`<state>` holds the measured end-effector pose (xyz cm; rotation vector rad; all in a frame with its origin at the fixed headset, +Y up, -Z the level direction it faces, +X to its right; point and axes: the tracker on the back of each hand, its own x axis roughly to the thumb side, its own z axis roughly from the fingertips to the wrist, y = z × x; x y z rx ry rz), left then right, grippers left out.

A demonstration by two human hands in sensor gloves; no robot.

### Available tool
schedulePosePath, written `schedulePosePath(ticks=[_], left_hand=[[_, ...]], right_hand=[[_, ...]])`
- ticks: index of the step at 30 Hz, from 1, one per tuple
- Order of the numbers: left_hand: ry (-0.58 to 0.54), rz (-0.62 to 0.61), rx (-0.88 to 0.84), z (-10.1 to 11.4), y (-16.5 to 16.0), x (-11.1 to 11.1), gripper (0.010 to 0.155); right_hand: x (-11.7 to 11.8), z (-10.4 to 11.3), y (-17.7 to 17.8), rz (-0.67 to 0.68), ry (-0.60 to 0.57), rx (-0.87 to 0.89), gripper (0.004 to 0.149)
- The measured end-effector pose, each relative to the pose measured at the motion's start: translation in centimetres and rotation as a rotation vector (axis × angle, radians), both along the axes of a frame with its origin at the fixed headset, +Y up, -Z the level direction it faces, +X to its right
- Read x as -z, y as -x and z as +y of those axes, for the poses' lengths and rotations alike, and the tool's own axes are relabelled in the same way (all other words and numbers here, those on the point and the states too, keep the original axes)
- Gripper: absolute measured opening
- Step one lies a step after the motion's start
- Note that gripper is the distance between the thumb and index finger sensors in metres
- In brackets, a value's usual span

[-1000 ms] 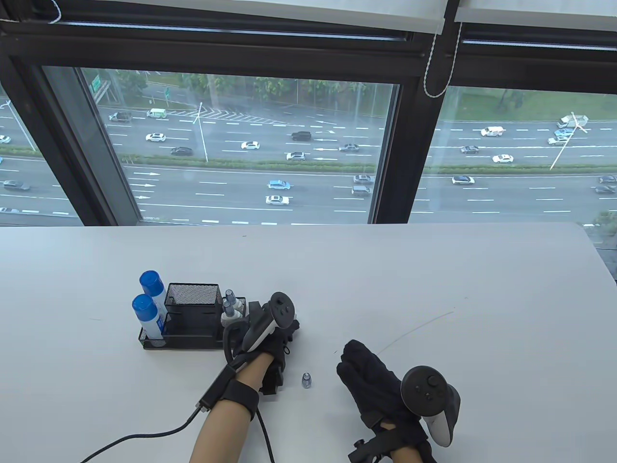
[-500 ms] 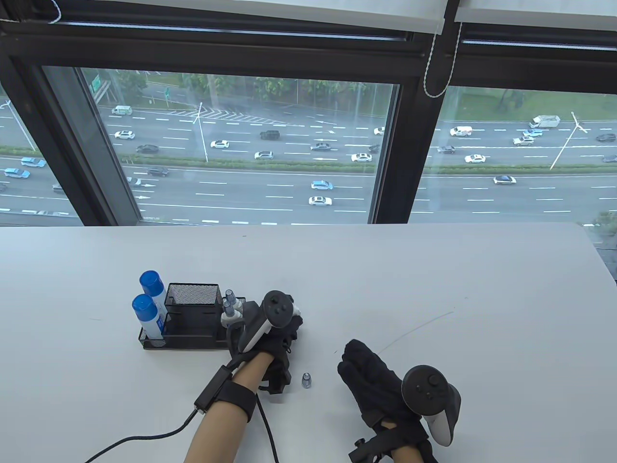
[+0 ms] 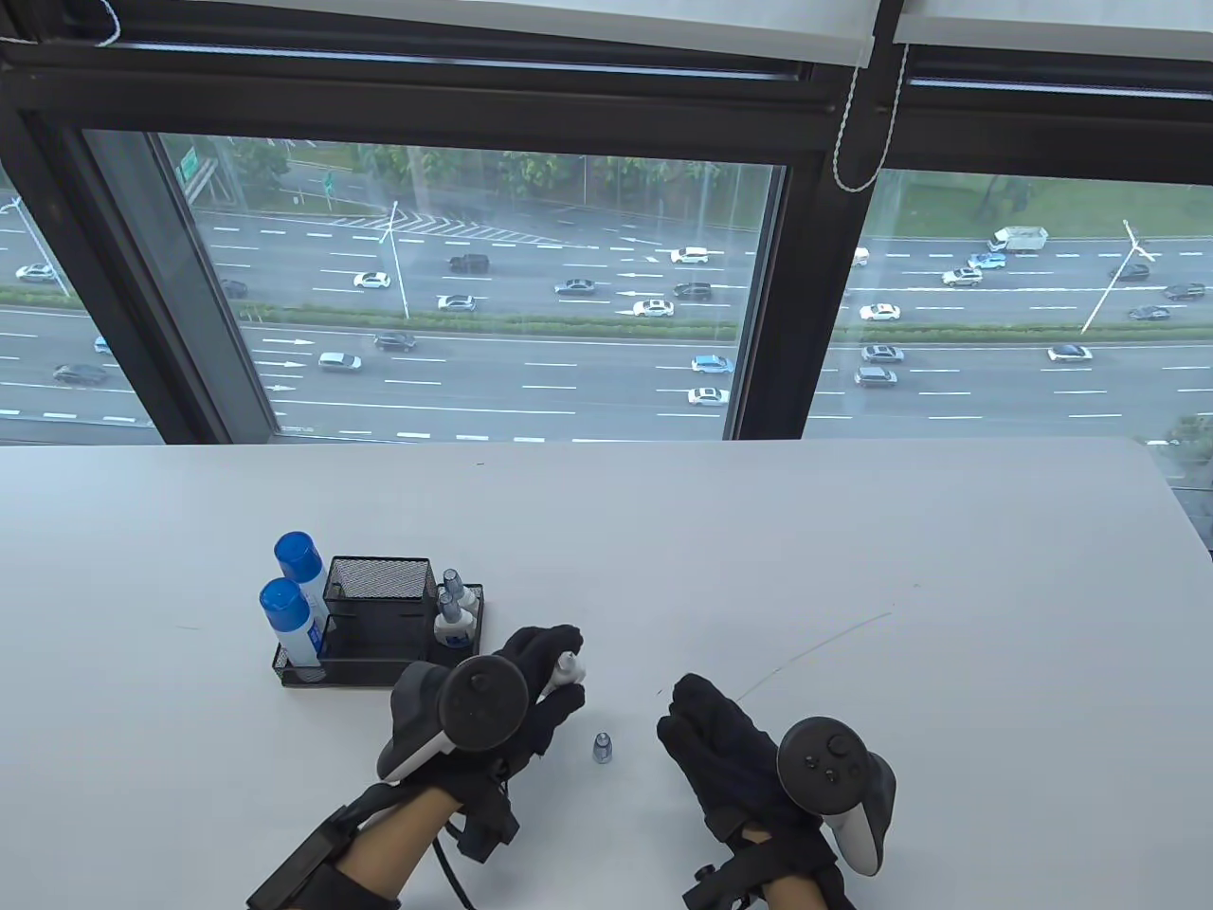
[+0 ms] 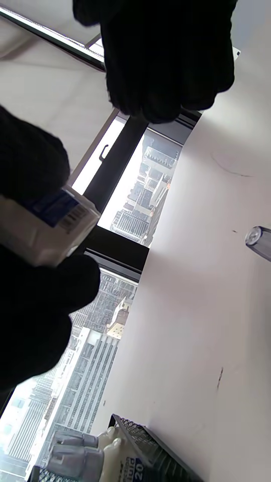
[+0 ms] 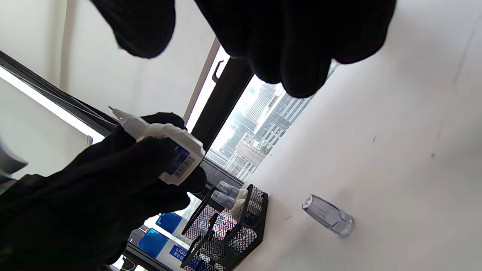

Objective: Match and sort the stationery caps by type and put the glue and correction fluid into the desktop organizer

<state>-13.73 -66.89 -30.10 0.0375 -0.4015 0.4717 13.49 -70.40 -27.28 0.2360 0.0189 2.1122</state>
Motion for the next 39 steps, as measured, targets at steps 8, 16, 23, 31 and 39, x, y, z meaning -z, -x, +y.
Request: schedulePosePath(ticks=[8, 16, 23, 31, 39], left_hand=[[-0.006, 0.009, -0.127, -3.2, 0.7, -4.0, 0.061], [0.034, 0.036, -0.141, -4.0, 2.6, -4.2, 0.062], [0.095, 0.057, -0.275, -4.4, 4.1, -3.7, 0.062], [0.111, 0.071, -0.304, -4.4, 4.8, -3.7, 0.061], [0.105, 0.078, -0.311, -4.9, 4.6, -3.6, 0.061]], right_hand=[[0.0, -0.6, 0.8, 0.016, 0.003, -0.053, 0.064], [0.0, -0.7, 1.2, 0.01, -0.013, -0.109, 0.064], [-0.3, 0.1, 4.6, 0.042, -0.051, -0.4, 0.066], [2.3, -1.6, 8.8, 0.059, -0.042, -0.68, 0.068], [2.8, -4.9, 9.8, 0.105, -0.03, -0.735, 0.066]])
